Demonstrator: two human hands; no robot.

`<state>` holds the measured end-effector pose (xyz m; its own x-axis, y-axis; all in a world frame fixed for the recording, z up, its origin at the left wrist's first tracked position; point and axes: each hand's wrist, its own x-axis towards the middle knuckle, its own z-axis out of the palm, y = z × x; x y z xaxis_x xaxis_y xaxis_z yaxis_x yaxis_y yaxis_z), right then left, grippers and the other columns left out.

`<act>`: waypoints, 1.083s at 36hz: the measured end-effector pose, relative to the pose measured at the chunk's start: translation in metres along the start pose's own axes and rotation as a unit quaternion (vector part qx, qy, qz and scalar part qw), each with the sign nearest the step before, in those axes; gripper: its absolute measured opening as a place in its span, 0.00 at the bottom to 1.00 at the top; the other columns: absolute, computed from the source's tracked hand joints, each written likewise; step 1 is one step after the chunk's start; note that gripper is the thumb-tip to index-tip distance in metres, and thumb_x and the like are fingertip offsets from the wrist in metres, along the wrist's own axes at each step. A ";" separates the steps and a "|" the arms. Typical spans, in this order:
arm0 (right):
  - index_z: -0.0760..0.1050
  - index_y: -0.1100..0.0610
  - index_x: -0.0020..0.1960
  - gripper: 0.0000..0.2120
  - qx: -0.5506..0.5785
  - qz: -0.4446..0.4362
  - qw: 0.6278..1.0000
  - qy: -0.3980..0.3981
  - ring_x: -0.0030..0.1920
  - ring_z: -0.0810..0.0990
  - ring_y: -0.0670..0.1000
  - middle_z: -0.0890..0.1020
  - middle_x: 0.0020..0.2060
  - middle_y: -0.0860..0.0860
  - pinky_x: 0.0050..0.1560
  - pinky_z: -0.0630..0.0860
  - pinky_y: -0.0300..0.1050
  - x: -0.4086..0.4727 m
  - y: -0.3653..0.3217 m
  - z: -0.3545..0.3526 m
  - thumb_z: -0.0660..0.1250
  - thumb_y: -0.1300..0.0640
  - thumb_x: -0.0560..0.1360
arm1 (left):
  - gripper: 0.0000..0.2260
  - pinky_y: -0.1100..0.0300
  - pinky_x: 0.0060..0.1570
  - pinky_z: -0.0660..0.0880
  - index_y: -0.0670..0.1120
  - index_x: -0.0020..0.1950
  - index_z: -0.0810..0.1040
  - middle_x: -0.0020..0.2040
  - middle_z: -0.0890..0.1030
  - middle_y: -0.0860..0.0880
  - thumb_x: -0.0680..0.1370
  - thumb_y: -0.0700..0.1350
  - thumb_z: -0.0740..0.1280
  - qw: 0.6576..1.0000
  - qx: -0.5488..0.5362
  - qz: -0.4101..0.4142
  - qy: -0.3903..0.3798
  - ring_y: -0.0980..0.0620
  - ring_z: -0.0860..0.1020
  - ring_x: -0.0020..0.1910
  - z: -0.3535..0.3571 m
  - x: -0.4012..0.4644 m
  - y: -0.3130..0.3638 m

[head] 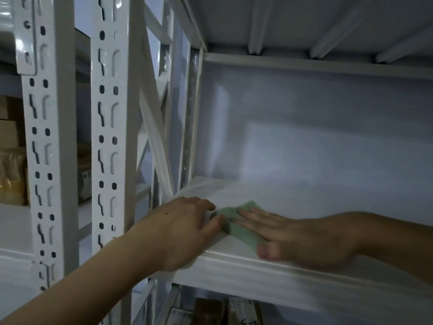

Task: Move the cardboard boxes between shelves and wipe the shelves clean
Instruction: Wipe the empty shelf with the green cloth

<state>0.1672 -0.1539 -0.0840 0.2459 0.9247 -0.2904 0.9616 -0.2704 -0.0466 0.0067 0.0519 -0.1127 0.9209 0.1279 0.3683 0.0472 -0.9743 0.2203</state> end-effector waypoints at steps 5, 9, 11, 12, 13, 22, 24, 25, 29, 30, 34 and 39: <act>0.40 0.33 0.71 0.22 0.114 0.046 0.992 0.010 0.76 0.36 0.36 0.39 0.74 0.34 0.76 0.36 0.33 0.032 0.035 -0.015 0.43 0.32 0.81 | 0.23 0.52 0.61 0.75 0.60 0.67 0.72 0.61 0.77 0.59 0.82 0.67 0.47 1.000 0.015 -0.009 -0.015 0.58 0.76 0.58 -0.001 -0.002 0.004; 0.47 0.50 0.83 0.25 0.079 0.107 0.990 0.041 0.79 0.50 0.41 0.50 0.76 0.38 0.71 0.44 0.30 0.083 0.068 -0.042 0.46 0.47 0.87 | 0.27 0.54 0.68 0.70 0.59 0.76 0.67 0.70 0.73 0.59 0.81 0.67 0.48 0.999 0.027 -0.030 -0.028 0.57 0.72 0.67 -0.002 -0.003 0.008; 0.63 0.52 0.79 0.23 0.066 0.142 0.986 0.055 0.72 0.67 0.46 0.64 0.74 0.41 0.73 0.58 0.39 0.114 0.079 -0.055 0.49 0.47 0.87 | 0.27 0.55 0.69 0.68 0.58 0.76 0.67 0.71 0.72 0.58 0.81 0.67 0.49 0.998 0.024 -0.042 -0.034 0.57 0.71 0.68 -0.004 -0.003 0.010; 0.71 0.52 0.72 0.20 0.044 0.158 0.985 0.054 0.65 0.74 0.50 0.73 0.70 0.46 0.70 0.65 0.45 0.128 0.084 -0.062 0.51 0.47 0.85 | 0.27 0.55 0.69 0.68 0.58 0.76 0.67 0.71 0.72 0.58 0.82 0.67 0.49 0.998 0.024 -0.047 -0.036 0.57 0.71 0.69 -0.004 -0.003 0.009; 0.75 0.52 0.65 0.19 0.024 0.172 0.984 0.049 0.57 0.78 0.51 0.79 0.63 0.51 0.65 0.70 0.50 0.138 0.085 -0.068 0.52 0.46 0.83 | 0.27 0.55 0.69 0.68 0.58 0.76 0.68 0.71 0.73 0.58 0.82 0.67 0.50 0.998 0.023 -0.049 -0.038 0.57 0.71 0.68 -0.004 -0.002 0.009; 0.63 0.53 0.80 0.22 0.052 0.052 0.995 0.066 0.73 0.67 0.48 0.67 0.77 0.47 0.73 0.58 0.39 0.145 0.024 -0.059 0.54 0.54 0.86 | 0.31 0.57 0.70 0.66 0.57 0.80 0.59 0.78 0.65 0.56 0.80 0.69 0.52 0.998 -0.002 -0.061 -0.022 0.55 0.67 0.73 -0.002 -0.001 0.006; 0.72 0.54 0.72 0.17 0.078 0.023 0.994 0.070 0.62 0.73 0.47 0.75 0.69 0.49 0.67 0.67 0.41 0.115 0.002 -0.048 0.55 0.59 0.85 | 0.34 0.59 0.73 0.61 0.57 0.82 0.55 0.81 0.60 0.56 0.80 0.70 0.52 0.998 -0.021 -0.051 0.001 0.57 0.62 0.76 -0.002 -0.002 0.006; 0.71 0.55 0.73 0.17 0.081 0.011 0.995 0.061 0.64 0.73 0.47 0.75 0.70 0.50 0.68 0.67 0.43 0.100 -0.008 -0.042 0.55 0.59 0.85 | 0.35 0.60 0.74 0.57 0.56 0.82 0.53 0.82 0.57 0.56 0.79 0.71 0.52 0.998 -0.026 -0.048 0.011 0.57 0.58 0.78 -0.002 -0.002 0.007; 0.64 0.47 0.79 0.25 0.116 -0.088 0.989 0.017 0.74 0.69 0.49 0.69 0.76 0.46 0.75 0.67 0.49 0.055 -0.019 -0.023 0.58 0.54 0.82 | 0.44 0.62 0.76 0.47 0.57 0.84 0.43 0.83 0.46 0.59 0.74 0.77 0.50 0.998 -0.029 -0.045 0.018 0.61 0.47 0.81 -0.002 -0.007 0.006; 0.63 0.45 0.80 0.27 0.121 -0.088 0.989 0.021 0.74 0.69 0.50 0.69 0.76 0.46 0.75 0.67 0.51 0.053 -0.016 -0.020 0.57 0.52 0.80 | 0.45 0.62 0.76 0.46 0.57 0.84 0.42 0.83 0.45 0.59 0.73 0.78 0.49 0.998 -0.028 -0.044 0.020 0.61 0.47 0.81 -0.001 -0.007 0.006; 0.59 0.43 0.81 0.25 0.088 -0.066 0.993 0.041 0.78 0.63 0.44 0.62 0.79 0.40 0.79 0.59 0.45 0.074 0.009 -0.027 0.53 0.47 0.85 | 0.42 0.66 0.71 0.47 0.57 0.83 0.46 0.83 0.50 0.59 0.74 0.76 0.47 0.999 -0.016 -0.043 0.020 0.60 0.51 0.80 -0.002 -0.007 0.008; 0.54 0.46 0.82 0.26 0.072 0.027 0.994 0.074 0.76 0.59 0.41 0.59 0.75 0.37 0.76 0.51 0.36 0.128 0.037 -0.053 0.49 0.41 0.86 | 0.37 0.65 0.71 0.55 0.60 0.81 0.52 0.80 0.57 0.63 0.75 0.75 0.48 0.999 -0.022 -0.035 0.025 0.63 0.57 0.77 -0.002 -0.005 0.007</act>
<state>0.2406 -0.0310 -0.0718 0.3214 0.9344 -0.1538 0.9218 -0.3458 -0.1751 0.0013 0.0450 -0.1114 0.8952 0.2056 0.3954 0.0928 -0.9538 0.2859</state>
